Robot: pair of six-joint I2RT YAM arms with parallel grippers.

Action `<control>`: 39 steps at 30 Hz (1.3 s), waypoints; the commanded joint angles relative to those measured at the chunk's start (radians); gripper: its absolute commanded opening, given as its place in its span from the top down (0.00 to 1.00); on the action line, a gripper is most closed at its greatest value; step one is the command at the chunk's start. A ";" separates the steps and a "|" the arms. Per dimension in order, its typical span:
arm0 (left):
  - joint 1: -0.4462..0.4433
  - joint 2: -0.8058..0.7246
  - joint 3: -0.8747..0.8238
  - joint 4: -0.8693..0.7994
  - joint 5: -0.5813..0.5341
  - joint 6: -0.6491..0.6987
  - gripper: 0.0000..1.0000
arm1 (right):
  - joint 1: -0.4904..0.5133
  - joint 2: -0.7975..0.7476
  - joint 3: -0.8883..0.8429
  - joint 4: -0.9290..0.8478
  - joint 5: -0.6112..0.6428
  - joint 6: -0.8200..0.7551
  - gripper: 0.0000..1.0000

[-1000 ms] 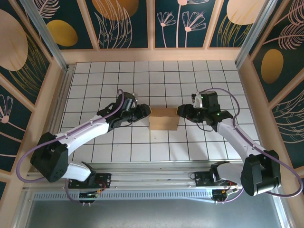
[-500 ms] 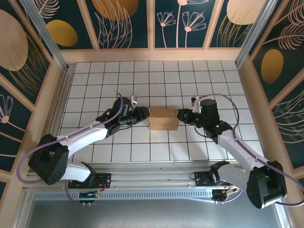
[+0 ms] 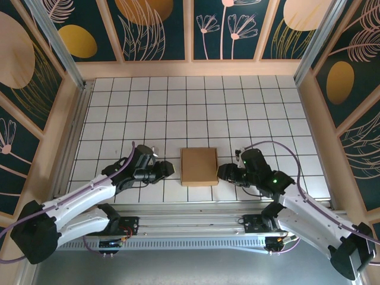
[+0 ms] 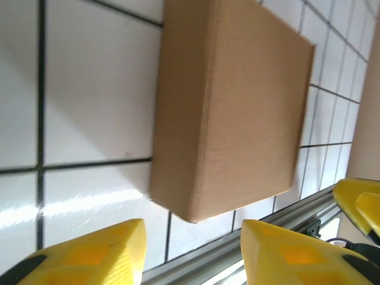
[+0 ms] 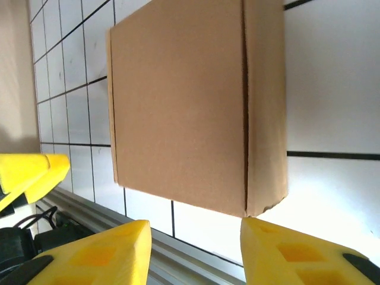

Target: Fold the paper box

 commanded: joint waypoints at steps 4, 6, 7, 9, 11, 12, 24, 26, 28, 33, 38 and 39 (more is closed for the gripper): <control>-0.008 0.006 0.004 -0.009 -0.052 0.006 0.45 | 0.009 -0.008 -0.038 0.045 0.095 0.158 0.49; -0.008 0.066 0.003 0.085 -0.039 0.034 0.37 | 0.011 0.040 -0.060 0.106 0.113 0.170 0.47; -0.008 0.099 0.011 0.113 -0.047 0.045 0.36 | 0.010 0.062 -0.069 0.134 0.120 0.162 0.47; -0.008 0.175 0.023 0.178 -0.051 0.066 0.37 | 0.012 0.125 -0.081 0.199 0.148 0.124 0.46; -0.008 0.230 0.024 0.251 -0.039 0.080 0.42 | 0.014 0.195 -0.081 0.243 0.174 0.077 0.47; -0.008 0.258 0.023 0.294 -0.022 0.086 0.44 | 0.014 0.233 -0.081 0.271 0.179 0.054 0.47; -0.007 0.527 0.161 0.388 -0.005 0.174 0.58 | 0.057 0.496 -0.074 0.525 0.277 0.122 0.67; -0.004 0.593 0.231 0.364 -0.029 0.198 0.60 | 0.055 0.522 -0.058 0.542 0.312 0.130 0.68; 0.003 0.659 0.309 0.350 -0.048 0.216 0.60 | 0.052 0.552 -0.043 0.565 0.335 0.133 0.68; 0.055 0.805 0.488 0.345 -0.037 0.247 0.60 | -0.036 0.677 0.016 0.658 0.305 0.058 0.68; 0.116 0.905 0.608 0.329 -0.045 0.259 0.60 | -0.185 0.862 0.182 0.705 0.207 -0.075 0.67; 0.128 0.919 0.623 0.331 -0.037 0.258 0.60 | -0.196 0.893 0.221 0.702 0.201 -0.103 0.67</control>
